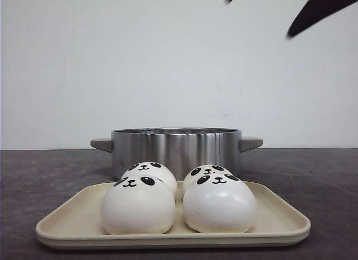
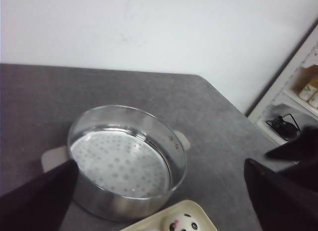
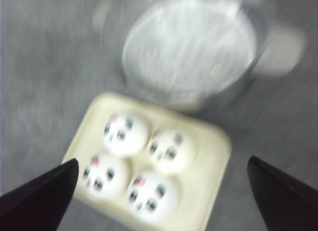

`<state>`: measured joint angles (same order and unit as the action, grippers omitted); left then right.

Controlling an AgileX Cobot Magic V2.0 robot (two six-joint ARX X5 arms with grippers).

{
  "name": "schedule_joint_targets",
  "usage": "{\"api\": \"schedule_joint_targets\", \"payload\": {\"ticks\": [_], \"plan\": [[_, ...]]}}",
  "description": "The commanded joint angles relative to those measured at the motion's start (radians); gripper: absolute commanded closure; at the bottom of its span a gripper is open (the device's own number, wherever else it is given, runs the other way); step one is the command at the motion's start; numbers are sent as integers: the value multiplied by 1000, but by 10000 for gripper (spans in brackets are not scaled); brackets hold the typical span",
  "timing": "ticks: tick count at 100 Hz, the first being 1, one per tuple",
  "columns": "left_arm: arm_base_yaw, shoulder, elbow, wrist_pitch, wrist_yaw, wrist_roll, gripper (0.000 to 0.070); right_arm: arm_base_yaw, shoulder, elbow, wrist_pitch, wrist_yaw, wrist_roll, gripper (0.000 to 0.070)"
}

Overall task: Steam buns
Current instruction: 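Lower the right gripper onto the farther panda bun and close it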

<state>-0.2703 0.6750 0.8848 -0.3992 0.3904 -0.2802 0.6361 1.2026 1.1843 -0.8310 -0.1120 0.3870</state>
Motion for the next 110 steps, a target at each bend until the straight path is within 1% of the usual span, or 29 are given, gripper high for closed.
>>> {"api": "schedule_joint_targets", "payload": {"ticks": [1, 8, 16, 30, 42, 50, 59, 75, 79, 83, 89, 101, 105, 107, 110], "plan": [[-16, 4, 12, 4, -9, 6, 0, 36, 87, 23, -24, 4, 81, 111], [-35, 4, 12, 2, -19, 6, 0, 60, 160, 24, -26, -25, 97, 150], [-55, 4, 12, 2, -28, 6, 0, 76, 239, 24, -18, -30, 101, 150], [-79, 5, 12, 2, -29, 7, 0, 82, 367, 24, 37, -22, 100, 150], [-91, 5, 12, 3, -35, 7, 0, 79, 451, 24, 106, 9, 100, 150], [-95, 5, 12, 2, -37, 8, 0, 79, 498, 24, 141, 9, 100, 150], [-101, 5, 12, 2, -58, 11, 0, 79, 545, 24, 150, 13, 100, 151], [-106, 5, 12, 2, -58, 11, 0, 79, 607, 24, 150, 33, 100, 157], [-108, 5, 12, 2, -58, 11, 0, 80, 615, 24, 152, 42, 100, 170], [-110, 5, 12, 2, -58, 11, 0, 80, 621, 24, 156, 47, 100, 198], [-110, 5, 12, 2, -58, 11, 0, 79, 621, 24, 158, 63, 100, 263], [-111, 5, 12, 2, -58, 11, 0, 79, 621, 24, 165, 72, 99, 412], [-111, 5, 12, 2, -58, 11, 0, 79, 621, 24, 164, 72, 96, 498], [-111, 5, 12, 2, -58, 11, 0, 77, 621, 24, 164, 72, 92, 563], [-111, 5, 12, 2, -58, 11, 0, 77, 621, 24, 164, 76, 84, 678]]}}
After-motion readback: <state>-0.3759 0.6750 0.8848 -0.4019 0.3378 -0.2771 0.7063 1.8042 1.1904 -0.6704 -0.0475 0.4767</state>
